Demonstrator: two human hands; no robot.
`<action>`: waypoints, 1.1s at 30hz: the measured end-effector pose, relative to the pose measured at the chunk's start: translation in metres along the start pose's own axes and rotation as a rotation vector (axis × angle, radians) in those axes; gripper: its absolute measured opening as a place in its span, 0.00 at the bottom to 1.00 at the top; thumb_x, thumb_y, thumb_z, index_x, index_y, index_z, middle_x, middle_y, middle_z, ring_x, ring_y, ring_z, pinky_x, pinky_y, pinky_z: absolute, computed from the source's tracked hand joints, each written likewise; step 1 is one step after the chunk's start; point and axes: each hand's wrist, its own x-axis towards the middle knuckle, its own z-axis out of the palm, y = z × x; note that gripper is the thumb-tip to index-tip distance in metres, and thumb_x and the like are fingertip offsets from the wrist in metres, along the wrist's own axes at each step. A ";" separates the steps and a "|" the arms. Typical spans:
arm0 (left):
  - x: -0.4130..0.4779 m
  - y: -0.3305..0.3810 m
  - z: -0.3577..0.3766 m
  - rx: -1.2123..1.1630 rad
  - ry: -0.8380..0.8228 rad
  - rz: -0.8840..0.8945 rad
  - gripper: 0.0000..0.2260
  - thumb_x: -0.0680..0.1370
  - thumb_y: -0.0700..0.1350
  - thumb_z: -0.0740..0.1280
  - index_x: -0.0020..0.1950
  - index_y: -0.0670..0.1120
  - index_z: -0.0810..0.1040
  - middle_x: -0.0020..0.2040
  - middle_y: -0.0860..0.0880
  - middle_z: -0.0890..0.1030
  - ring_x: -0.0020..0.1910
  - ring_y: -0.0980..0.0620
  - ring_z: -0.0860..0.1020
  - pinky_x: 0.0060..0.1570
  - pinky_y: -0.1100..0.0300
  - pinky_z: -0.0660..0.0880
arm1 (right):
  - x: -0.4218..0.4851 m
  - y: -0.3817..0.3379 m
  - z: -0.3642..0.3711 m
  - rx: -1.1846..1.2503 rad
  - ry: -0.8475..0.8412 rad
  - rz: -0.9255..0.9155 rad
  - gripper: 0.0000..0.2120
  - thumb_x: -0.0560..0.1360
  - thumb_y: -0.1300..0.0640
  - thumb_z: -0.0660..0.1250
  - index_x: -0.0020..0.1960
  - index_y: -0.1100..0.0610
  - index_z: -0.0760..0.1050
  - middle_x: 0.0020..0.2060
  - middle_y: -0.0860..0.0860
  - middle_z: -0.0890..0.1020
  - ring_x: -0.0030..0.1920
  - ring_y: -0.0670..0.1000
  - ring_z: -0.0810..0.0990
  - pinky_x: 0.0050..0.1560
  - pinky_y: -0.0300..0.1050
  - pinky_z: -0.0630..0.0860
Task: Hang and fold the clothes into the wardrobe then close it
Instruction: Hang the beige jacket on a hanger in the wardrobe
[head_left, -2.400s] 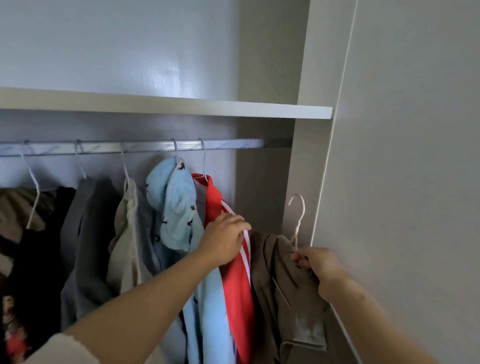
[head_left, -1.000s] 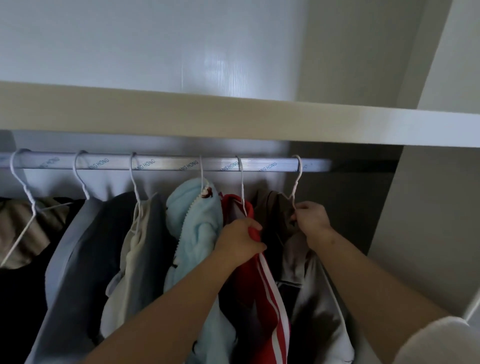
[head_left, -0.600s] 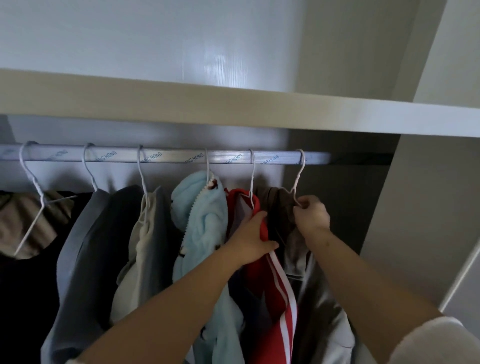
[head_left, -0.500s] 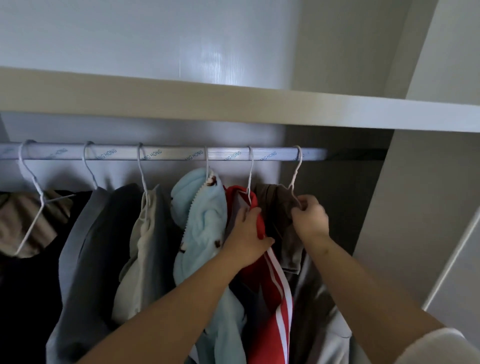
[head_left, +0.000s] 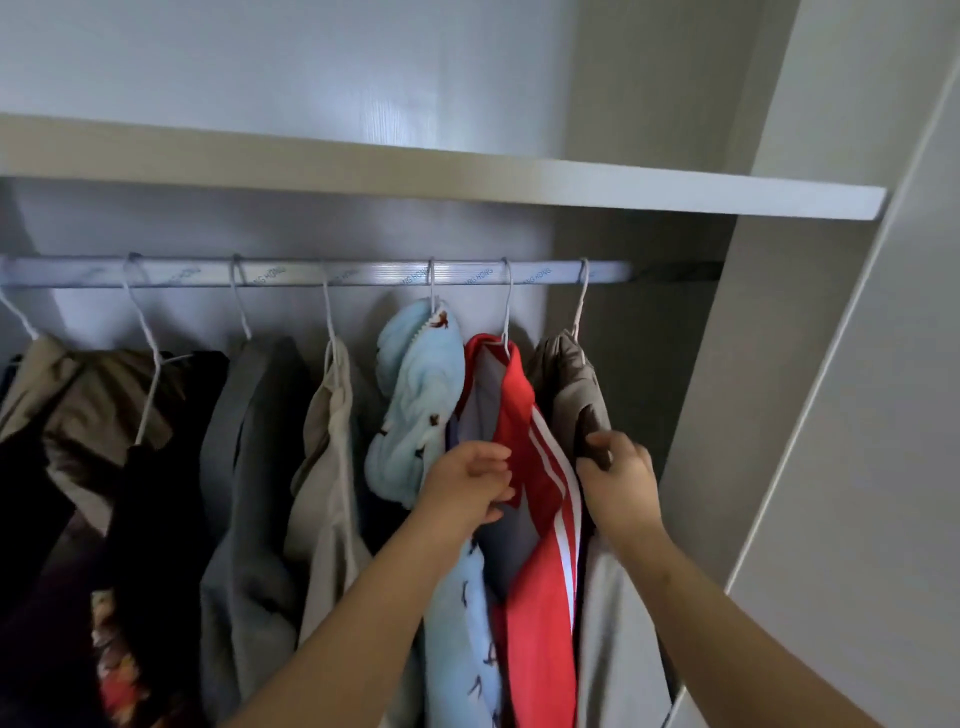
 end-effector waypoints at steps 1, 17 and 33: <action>-0.012 -0.002 -0.003 -0.002 0.016 0.005 0.08 0.78 0.35 0.61 0.48 0.49 0.75 0.42 0.52 0.78 0.37 0.58 0.77 0.36 0.66 0.74 | -0.011 0.000 -0.001 0.015 -0.007 -0.001 0.18 0.74 0.62 0.62 0.63 0.56 0.72 0.63 0.55 0.69 0.62 0.57 0.70 0.62 0.43 0.67; -0.247 -0.103 0.035 -0.010 0.050 -0.414 0.07 0.77 0.39 0.63 0.41 0.47 0.77 0.38 0.48 0.79 0.34 0.53 0.77 0.35 0.63 0.71 | -0.285 0.095 -0.088 0.252 -0.271 0.446 0.06 0.75 0.64 0.60 0.41 0.57 0.72 0.36 0.54 0.75 0.36 0.52 0.71 0.37 0.42 0.66; -0.503 -0.188 0.138 0.298 -0.620 -0.468 0.03 0.77 0.44 0.64 0.46 0.48 0.78 0.43 0.48 0.82 0.39 0.53 0.81 0.36 0.61 0.74 | -0.630 0.154 -0.241 0.507 0.302 0.985 0.05 0.77 0.61 0.61 0.43 0.57 0.74 0.32 0.50 0.78 0.29 0.47 0.74 0.31 0.37 0.66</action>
